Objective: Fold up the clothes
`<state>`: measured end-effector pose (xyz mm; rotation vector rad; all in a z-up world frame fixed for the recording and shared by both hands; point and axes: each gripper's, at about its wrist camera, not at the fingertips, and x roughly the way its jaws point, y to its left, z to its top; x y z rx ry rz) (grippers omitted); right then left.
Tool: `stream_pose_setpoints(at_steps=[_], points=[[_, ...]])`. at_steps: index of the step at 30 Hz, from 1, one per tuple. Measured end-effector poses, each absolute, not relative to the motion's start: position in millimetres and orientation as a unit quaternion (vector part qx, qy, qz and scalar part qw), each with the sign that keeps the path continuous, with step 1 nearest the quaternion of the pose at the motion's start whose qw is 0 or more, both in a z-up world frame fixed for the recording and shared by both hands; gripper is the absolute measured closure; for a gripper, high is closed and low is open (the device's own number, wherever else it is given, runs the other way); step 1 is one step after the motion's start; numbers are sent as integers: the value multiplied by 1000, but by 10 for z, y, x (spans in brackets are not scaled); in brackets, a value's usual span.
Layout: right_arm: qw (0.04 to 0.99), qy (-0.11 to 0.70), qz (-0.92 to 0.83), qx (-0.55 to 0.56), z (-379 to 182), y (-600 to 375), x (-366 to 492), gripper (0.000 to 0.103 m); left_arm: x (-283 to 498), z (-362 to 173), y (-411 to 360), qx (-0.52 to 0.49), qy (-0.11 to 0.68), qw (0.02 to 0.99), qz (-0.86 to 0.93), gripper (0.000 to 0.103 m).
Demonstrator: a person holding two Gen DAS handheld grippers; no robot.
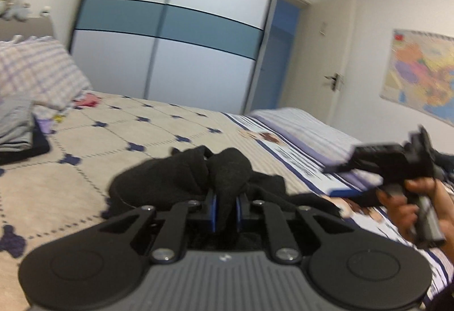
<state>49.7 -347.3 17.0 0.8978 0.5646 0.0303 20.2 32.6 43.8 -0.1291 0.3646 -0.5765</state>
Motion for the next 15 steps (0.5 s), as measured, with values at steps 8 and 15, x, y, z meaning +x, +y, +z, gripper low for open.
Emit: stream_pose_setpoints(at_steps=[8,15], points=[[880,292,70,368,231,-3099,591,47,-3,337,-10,-30,191,921,-337,91],[881,295,138,342,274,-2841,625,47,-125,242,-248,-3,202,905,-375,91]])
